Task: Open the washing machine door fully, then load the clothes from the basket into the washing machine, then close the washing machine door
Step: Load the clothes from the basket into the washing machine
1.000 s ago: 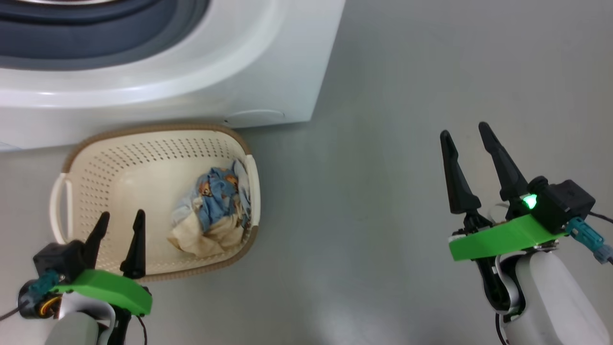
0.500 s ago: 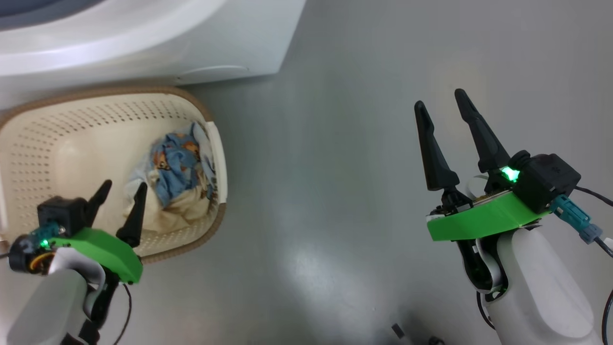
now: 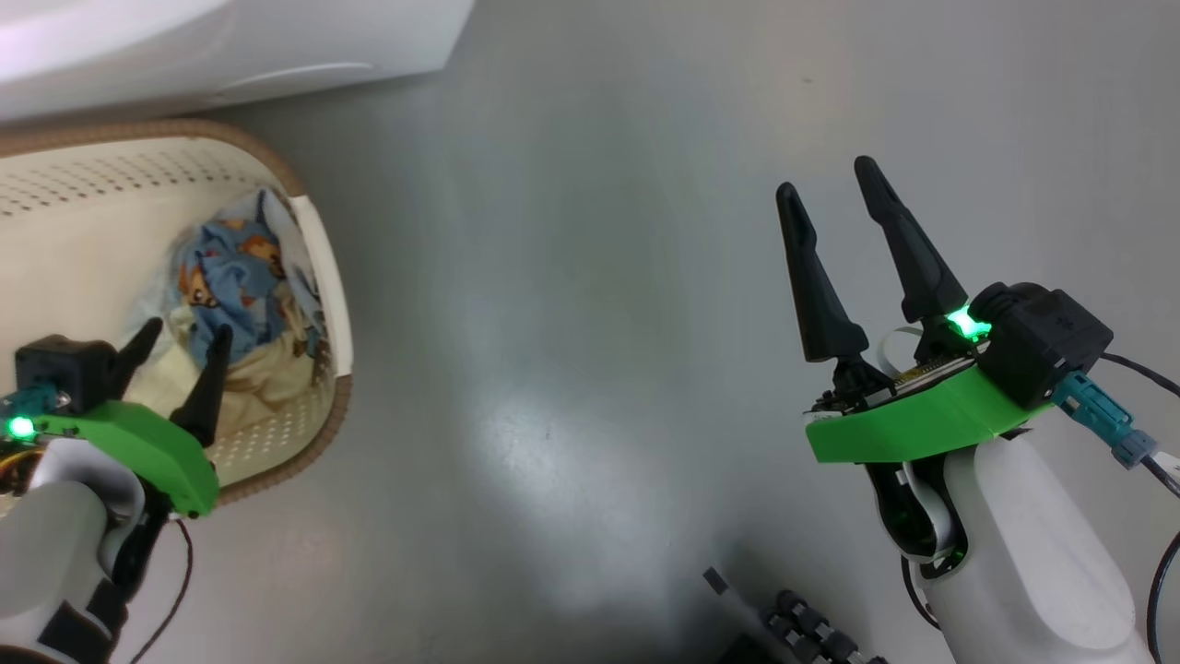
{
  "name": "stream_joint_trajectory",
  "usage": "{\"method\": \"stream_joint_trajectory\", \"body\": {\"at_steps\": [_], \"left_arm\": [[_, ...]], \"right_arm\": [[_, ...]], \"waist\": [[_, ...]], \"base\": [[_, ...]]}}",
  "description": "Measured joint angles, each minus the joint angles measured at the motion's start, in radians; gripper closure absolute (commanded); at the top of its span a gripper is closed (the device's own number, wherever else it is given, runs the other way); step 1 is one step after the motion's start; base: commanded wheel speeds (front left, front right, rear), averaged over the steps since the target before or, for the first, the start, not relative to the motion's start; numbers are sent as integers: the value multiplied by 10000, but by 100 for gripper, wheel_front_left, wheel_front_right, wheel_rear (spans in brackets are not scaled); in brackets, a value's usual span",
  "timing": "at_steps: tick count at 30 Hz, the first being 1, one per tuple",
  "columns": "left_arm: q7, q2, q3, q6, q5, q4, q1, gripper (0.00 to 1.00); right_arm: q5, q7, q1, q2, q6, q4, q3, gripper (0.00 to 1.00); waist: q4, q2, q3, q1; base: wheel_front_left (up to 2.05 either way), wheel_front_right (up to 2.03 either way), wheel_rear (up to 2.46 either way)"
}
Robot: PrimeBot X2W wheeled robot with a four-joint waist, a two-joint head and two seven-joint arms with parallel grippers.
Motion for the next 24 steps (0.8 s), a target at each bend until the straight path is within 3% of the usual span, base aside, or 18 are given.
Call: {"method": "stream_joint_trajectory", "body": {"at_steps": [11,22,23,24], "left_arm": [[104,803,-1739,0,-1352,374,-888,0],[500,1248,-3149,0,-2378,725,-1554,0],[537,1258,-3233,0,-2487,817,-1583,9],[589,1262,-3321,0,-2617,886,-1607,56]], "right_arm": [[184,-2,-37,44,0,-251,171,0],[364,-2,-38,82,0,-368,326,0],[364,-2,-38,82,0,-374,330,0],[364,-2,-38,82,0,-382,332,0]], "waist": [[-643,0,634,-1],[-1100,0,916,-1],[-1133,0,916,-1],[-1161,0,913,-1]], "base": [[0,0,0],[0,0,0],[0,0,0],[0,0,0]]}}
